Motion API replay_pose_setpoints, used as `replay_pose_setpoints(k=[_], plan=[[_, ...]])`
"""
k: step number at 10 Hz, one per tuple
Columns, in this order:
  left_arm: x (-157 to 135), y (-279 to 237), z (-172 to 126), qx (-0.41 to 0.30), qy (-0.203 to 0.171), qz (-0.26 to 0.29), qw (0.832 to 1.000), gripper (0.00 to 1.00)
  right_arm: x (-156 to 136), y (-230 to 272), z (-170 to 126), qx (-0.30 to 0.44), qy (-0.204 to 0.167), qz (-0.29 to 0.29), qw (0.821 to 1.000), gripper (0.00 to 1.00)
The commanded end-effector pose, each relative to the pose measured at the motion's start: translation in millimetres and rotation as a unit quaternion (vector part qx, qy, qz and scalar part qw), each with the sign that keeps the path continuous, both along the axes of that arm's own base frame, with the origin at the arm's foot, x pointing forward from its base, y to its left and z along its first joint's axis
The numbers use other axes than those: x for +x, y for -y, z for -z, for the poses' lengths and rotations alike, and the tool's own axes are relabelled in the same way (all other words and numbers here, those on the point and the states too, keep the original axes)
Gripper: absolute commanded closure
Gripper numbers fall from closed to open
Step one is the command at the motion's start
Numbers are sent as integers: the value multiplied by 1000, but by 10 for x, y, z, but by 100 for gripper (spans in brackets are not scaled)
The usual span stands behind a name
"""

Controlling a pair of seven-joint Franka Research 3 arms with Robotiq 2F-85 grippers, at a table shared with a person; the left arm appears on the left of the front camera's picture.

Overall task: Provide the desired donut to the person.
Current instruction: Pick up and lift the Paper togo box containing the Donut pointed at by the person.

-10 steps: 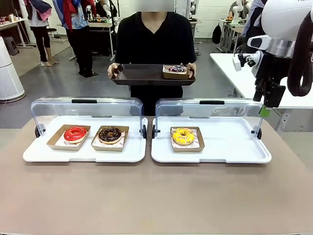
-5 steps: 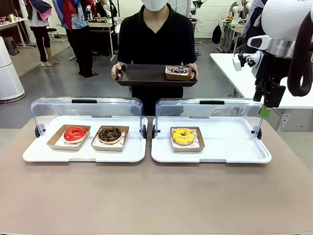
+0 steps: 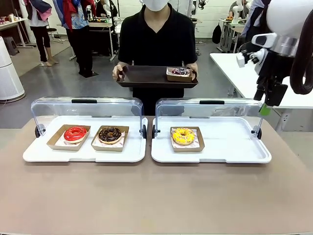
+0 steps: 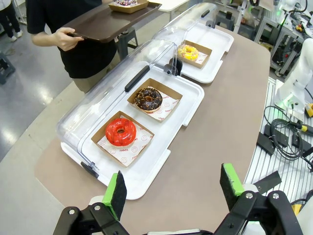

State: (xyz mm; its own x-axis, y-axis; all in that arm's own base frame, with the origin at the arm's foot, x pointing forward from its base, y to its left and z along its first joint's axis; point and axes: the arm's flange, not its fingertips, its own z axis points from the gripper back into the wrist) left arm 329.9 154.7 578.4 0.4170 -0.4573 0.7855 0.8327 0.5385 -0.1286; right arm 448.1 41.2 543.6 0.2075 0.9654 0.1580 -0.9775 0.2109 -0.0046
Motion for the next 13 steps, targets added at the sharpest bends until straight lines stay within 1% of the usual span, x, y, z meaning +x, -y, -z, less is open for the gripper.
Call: replay_pose_setpoints(k=[1, 2, 3, 4, 5, 6, 7, 9, 10, 12, 13], plan=[[-9, -7, -6, -3, 5, 4, 1000, 0, 158, 601, 19, 164, -19, -14, 986, 0], [-9, -7, -6, -3, 5, 4, 1000, 0, 127, 849, 3, 239, -29, -31, 970, 0], [-9, -7, -6, -3, 5, 4, 1000, 0, 98, 1138, 7, 301, -20, -44, 952, 0], [-9, -7, -6, -3, 5, 4, 1000, 0, 41, 1417, 52, 352, -11, -76, 933, 0], [-9, -7, -6, -3, 5, 4, 1000, 0, -2, 1662, 127, 395, 2, -88, 915, 0], [-9, -7, -6, -3, 5, 4, 1000, 0, -31, 1896, 232, 427, 19, -66, 901, 0], [-9, -7, -6, -3, 5, 4, 1000, 0, -51, 2076, 346, 437, 26, -56, 898, 0], [-9, -7, -6, -3, 5, 4, 1000, 0, -94, 2342, 554, 472, 23, -54, 880, 0], [-9, -7, -6, -3, 5, 4, 1000, 0, -123, 2434, 610, 483, 35, -54, 873, 0], [-9, -7, -6, -3, 5, 4, 1000, 0, -151, 2500, 568, 498, 50, -70, 863, 0], [-9, -7, -6, -3, 5, 4, 1000, 0, -143, 2487, 534, 499, 46, -80, 862, 0]])
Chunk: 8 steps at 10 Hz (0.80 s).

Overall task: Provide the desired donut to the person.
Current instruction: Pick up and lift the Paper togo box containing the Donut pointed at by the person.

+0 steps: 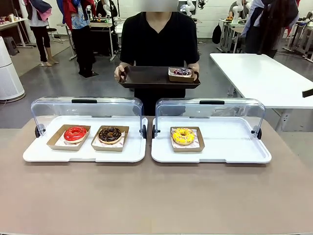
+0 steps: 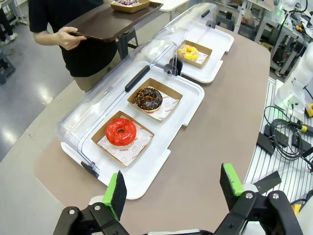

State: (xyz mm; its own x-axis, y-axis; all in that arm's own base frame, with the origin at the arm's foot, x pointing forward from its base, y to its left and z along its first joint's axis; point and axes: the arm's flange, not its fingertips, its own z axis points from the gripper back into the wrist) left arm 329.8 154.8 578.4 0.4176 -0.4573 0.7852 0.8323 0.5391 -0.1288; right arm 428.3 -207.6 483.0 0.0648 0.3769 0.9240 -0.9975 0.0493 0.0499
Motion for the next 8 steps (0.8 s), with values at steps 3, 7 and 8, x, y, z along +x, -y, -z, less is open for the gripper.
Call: replay_pose_setpoints(k=[3, 7, 8], plan=[[-8, -5, -6, -3, 5, 4, 1000, 0, 117, -89, -78, 13, 9, -31, 999, 0], [-8, -5, -6, -3, 5, 4, 1000, 0, 40, -81, -92, 2, 5, -18, 1000, 0], [-8, -5, -6, -3, 5, 4, 1000, 0, 40, -81, -92, 2, 5, -18, 1000, 0]])
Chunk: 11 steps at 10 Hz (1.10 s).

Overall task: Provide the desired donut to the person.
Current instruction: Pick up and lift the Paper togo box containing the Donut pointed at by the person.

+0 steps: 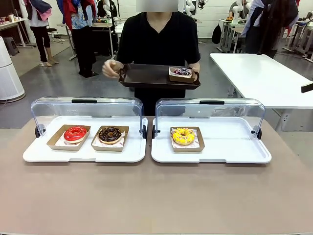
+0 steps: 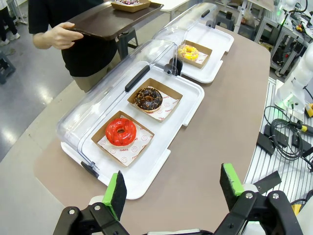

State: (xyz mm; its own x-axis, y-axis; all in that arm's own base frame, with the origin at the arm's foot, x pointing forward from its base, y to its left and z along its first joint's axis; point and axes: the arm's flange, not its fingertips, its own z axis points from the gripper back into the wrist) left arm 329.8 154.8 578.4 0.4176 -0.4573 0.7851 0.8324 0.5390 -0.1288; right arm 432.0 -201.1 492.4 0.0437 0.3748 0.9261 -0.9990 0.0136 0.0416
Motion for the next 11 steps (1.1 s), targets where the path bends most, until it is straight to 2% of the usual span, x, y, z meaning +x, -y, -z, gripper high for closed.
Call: replay_pose_setpoints(k=[1, 11], plan=[[-8, -6, -6, -3, 5, 4, 1000, 0, 4, -16, 2, 0, 1, -1, 1000, 0], [-8, -6, -6, -3, 5, 4, 1000, 0, 4, -16, 2, 0, 1, -1, 1000, 0]])
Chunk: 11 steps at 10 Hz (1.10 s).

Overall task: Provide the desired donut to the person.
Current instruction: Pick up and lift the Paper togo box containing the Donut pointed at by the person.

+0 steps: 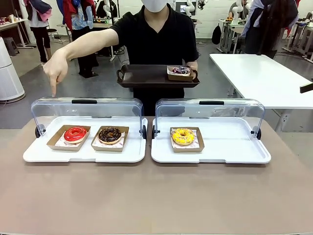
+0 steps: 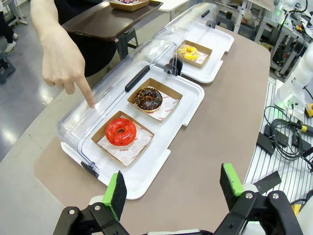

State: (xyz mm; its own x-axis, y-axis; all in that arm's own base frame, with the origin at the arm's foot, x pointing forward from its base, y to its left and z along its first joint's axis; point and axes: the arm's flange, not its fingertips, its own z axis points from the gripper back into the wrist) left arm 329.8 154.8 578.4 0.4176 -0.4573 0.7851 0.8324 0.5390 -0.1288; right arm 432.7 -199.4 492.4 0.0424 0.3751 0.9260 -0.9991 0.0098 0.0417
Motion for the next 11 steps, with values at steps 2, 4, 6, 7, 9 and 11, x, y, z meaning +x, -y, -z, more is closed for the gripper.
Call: replay_pose_setpoints(k=[2, 4, 6, 7, 9, 11], plan=[[-8, -6, -6, -3, 5, 4, 1000, 0, -4, 1, 2, 0, 1, 1, 1000, 0], [-8, -6, -6, -3, 5, 4, 1000, 0, -4, 1, 2, 0, 1, 1, 1000, 0], [0, 0, 0, 0, 0, 0, 1000, 0, -4, 1, 2, 0, 1, 1, 1000, 0], [41, 191, 2, 93, 17, 20, 995, 0, -4, 1, 2, 0, 1, 1, 1000, 0], [266, 490, 34, 234, 16, 74, 969, 0, -4, 1, 2, 0, 1, 1, 1000, 0], [427, 716, 272, 297, -7, 99, 950, 0, -4, 1, 2, 0, 1, 1, 1000, 0]])
